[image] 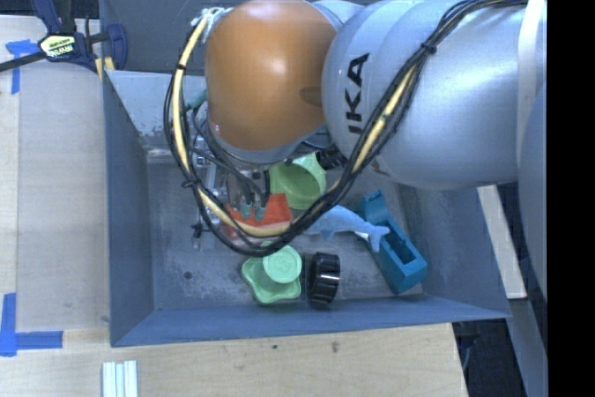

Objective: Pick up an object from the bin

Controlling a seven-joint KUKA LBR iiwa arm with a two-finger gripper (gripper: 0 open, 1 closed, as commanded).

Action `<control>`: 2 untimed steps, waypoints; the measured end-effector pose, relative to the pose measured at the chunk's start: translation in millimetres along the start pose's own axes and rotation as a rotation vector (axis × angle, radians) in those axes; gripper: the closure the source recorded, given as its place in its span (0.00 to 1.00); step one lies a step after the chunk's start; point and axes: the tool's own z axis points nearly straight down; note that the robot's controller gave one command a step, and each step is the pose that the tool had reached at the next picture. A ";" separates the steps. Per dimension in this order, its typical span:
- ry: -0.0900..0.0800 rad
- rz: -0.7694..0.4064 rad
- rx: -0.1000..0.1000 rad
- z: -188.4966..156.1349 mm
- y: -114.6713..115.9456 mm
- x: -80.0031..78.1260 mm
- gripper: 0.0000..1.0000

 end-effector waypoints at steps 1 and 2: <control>-0.008 0.004 -0.003 -4.9 -1.1 -1.7 0.00; -0.011 -0.065 -0.003 66.6 -40.3 -37.0 0.00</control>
Offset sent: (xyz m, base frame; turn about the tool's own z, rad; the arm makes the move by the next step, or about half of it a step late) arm 0.0830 -0.0977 -0.1739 -0.1522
